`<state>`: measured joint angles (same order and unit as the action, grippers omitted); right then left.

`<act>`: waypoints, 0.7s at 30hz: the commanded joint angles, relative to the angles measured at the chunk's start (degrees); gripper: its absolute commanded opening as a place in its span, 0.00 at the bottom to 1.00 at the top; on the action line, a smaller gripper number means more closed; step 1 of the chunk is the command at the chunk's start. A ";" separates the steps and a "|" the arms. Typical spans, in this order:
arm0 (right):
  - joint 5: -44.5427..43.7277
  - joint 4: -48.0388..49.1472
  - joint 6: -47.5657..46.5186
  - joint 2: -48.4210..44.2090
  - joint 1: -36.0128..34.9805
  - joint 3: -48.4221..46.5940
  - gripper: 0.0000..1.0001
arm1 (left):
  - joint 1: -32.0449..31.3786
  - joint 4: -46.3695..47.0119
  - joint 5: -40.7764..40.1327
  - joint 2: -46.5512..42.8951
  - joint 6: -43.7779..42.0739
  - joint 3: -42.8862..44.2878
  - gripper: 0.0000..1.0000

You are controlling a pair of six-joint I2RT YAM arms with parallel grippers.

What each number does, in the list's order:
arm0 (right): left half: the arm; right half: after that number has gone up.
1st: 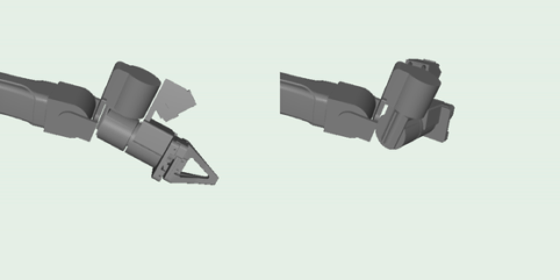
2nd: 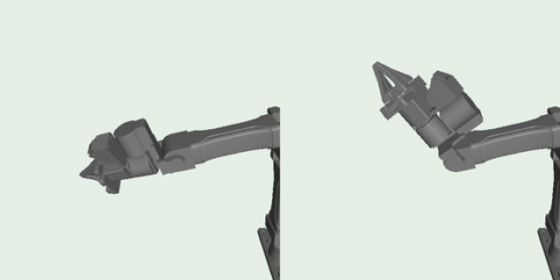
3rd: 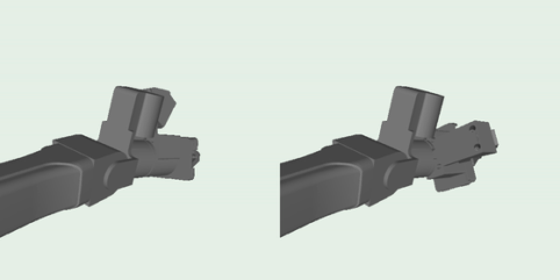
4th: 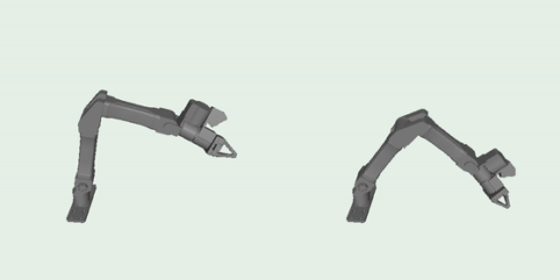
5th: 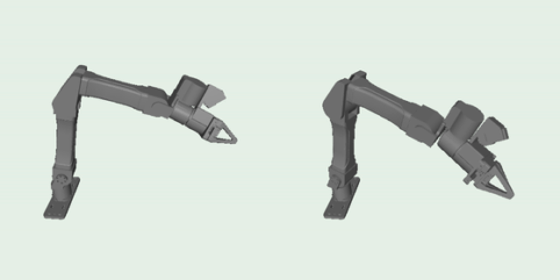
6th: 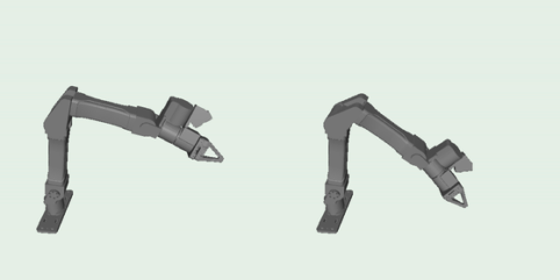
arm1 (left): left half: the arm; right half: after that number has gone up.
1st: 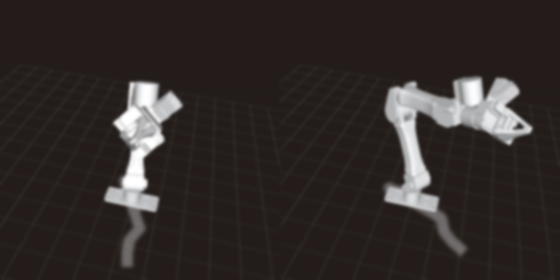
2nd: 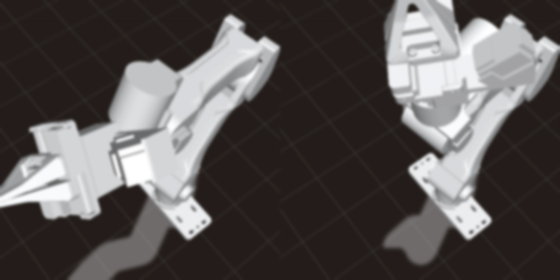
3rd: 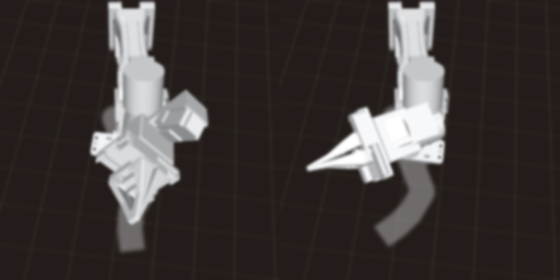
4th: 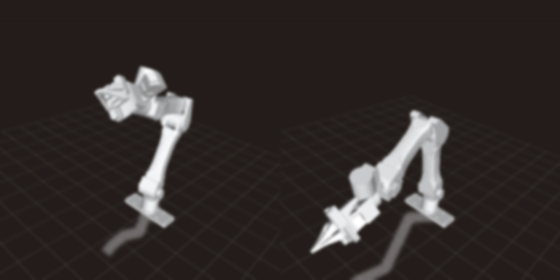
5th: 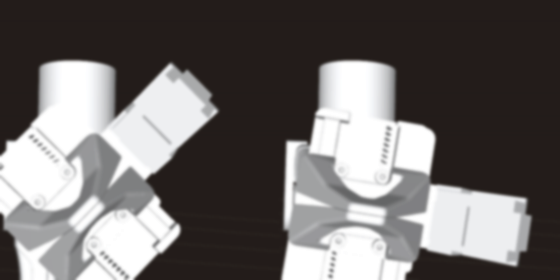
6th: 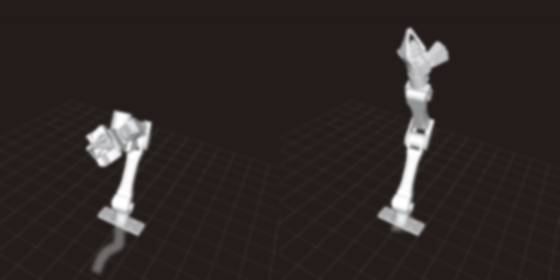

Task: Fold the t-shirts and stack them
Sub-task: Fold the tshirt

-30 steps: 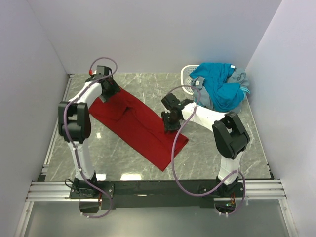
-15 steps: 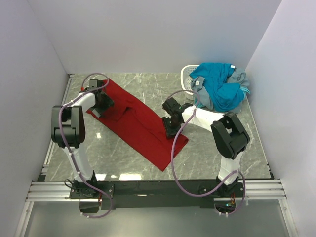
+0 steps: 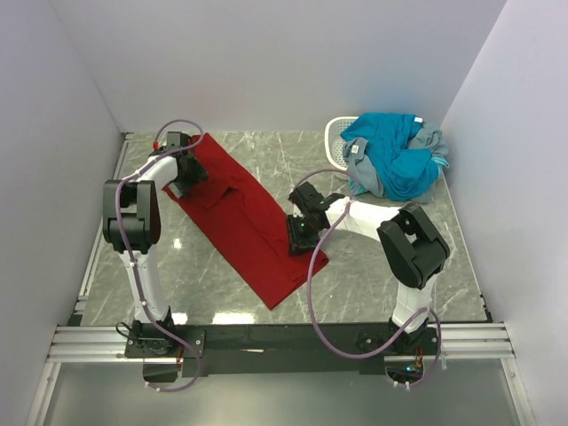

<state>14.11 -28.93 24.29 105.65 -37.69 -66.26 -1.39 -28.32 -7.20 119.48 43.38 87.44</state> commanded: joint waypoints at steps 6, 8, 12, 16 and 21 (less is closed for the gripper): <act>1.45 -0.60 8.92 0.26 -8.35 2.27 0.40 | -4.41 1.85 -1.50 4.01 -12.43 0.19 0.76; 1.19 -0.60 11.21 0.44 -10.37 2.36 0.40 | -5.03 2.47 0.60 4.27 -14.98 0.53 0.76; 1.80 0.10 14.81 1.49 -13.37 2.54 0.40 | -5.29 1.07 3.59 7.78 -16.22 4.05 0.76; 2.06 -0.68 16.05 3.25 -15.83 0.70 0.40 | -6.34 0.02 3.16 9.71 -16.92 8.26 0.76; 3.82 -0.87 15.70 5.09 -17.24 -2.03 0.40 | -8.80 0.28 5.27 11.73 -17.62 11.78 0.76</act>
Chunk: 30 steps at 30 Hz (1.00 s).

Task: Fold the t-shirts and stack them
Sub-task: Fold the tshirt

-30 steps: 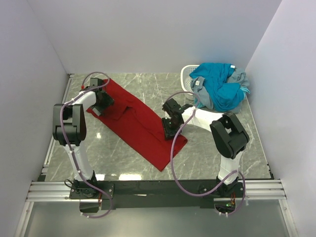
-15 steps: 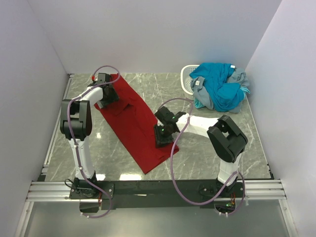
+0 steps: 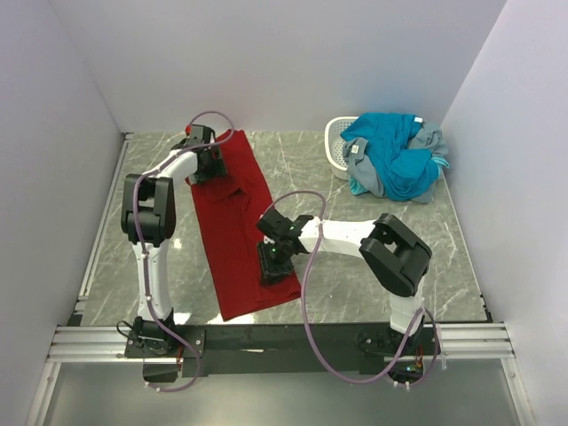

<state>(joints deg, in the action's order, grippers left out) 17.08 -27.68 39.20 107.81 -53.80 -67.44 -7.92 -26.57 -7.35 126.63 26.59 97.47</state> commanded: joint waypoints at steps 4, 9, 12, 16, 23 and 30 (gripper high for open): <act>2.25 -2.29 1.23 4.60 -1.48 -2.78 0.39 | -4.20 -3.05 6.30 7.75 -0.75 6.58 0.76; 1.99 -2.90 1.41 5.48 -2.27 -5.33 0.39 | -5.87 -2.17 6.92 8.55 -0.75 7.29 0.76; 0.77 -4.66 1.32 4.61 -2.54 -6.82 0.40 | -6.14 -3.22 6.92 9.07 -0.40 9.14 0.76; -2.74 -9.13 1.84 1.10 -2.71 -9.81 0.45 | -6.14 -3.84 6.92 6.18 -0.22 11.07 0.78; -10.83 -16.96 5.71 -10.40 -2.71 -9.03 0.49 | -6.23 -4.28 6.92 -7.43 0.57 10.29 0.84; -14.18 -18.02 7.56 -16.93 -3.33 -0.33 0.50 | -7.37 -6.92 3.40 -26.41 2.67 -8.99 0.84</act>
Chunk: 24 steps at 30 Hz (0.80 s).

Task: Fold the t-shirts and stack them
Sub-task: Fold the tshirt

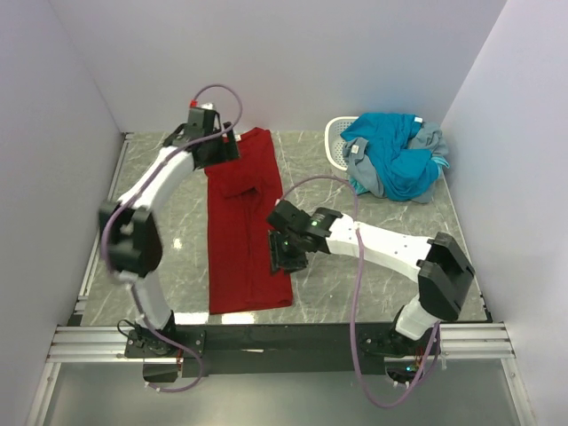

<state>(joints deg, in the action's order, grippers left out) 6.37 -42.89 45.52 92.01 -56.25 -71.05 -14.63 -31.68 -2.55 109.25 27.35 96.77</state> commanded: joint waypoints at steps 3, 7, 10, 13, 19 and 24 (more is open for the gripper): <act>-4.17 -2.99 1.50 -1.39 -1.14 4.86 0.50 | -1.10 -2.85 -2.46 -18.26 3.40 -20.60 0.83; -3.48 1.22 2.73 -1.74 -1.32 8.54 0.50 | -1.80 -4.18 -2.82 -29.59 6.21 -34.08 0.83; -2.07 3.60 3.17 -1.30 -1.49 10.31 0.50 | -2.42 -5.31 -2.11 -34.96 9.03 -41.30 0.83; -1.45 5.36 3.00 -1.13 -1.50 11.45 0.50 | -3.03 -6.72 -2.37 -38.31 11.22 -45.44 0.83; 0.83 9.22 3.44 0.10 -1.85 14.35 0.50 | -3.47 -11.64 -6.77 -40.69 15.27 -48.25 0.83; 2.42 11.78 3.35 1.86 -2.02 16.72 0.48 | -4.00 -13.40 -7.38 -41.40 16.33 -49.22 0.83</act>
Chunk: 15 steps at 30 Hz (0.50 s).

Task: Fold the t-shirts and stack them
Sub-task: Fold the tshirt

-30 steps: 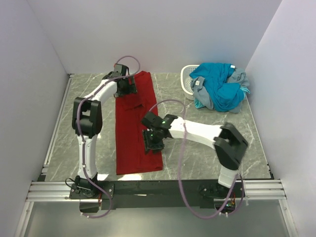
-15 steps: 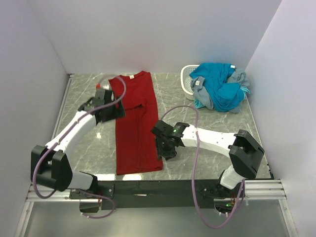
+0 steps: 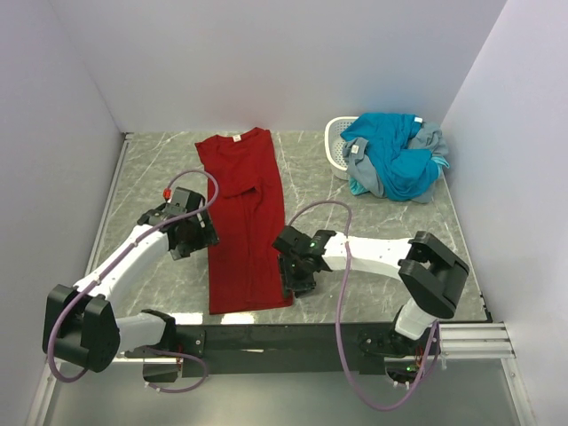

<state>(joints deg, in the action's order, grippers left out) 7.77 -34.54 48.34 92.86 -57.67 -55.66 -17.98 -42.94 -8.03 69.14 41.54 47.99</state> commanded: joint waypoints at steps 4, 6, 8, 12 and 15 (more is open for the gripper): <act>0.93 4.31 0.36 1.97 -0.78 2.22 0.44 | -1.44 -3.46 -2.42 -2.17 3.81 -0.35 0.82; 1.02 4.05 0.18 2.50 -0.78 1.96 0.40 | -3.19 -4.78 -4.26 -2.52 6.52 -0.79 0.82; 1.02 3.17 0.18 2.85 -0.78 1.87 0.36 | -4.78 -7.77 -7.08 -1.91 10.20 -0.44 0.82; 0.84 2.12 0.00 2.59 -0.69 2.05 0.16 | -9.69 -10.23 -8.14 -1.73 15.58 -2.10 0.82; 0.32 0.36 -0.87 3.03 -0.78 1.34 0.07 | -11.63 -10.94 -7.44 -2.87 18.40 -3.86 0.80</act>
<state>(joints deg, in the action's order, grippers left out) 8.91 -32.32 48.16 95.50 -58.00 -53.71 -28.05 -50.94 -13.87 68.25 54.46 45.65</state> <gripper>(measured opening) 0.088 0.806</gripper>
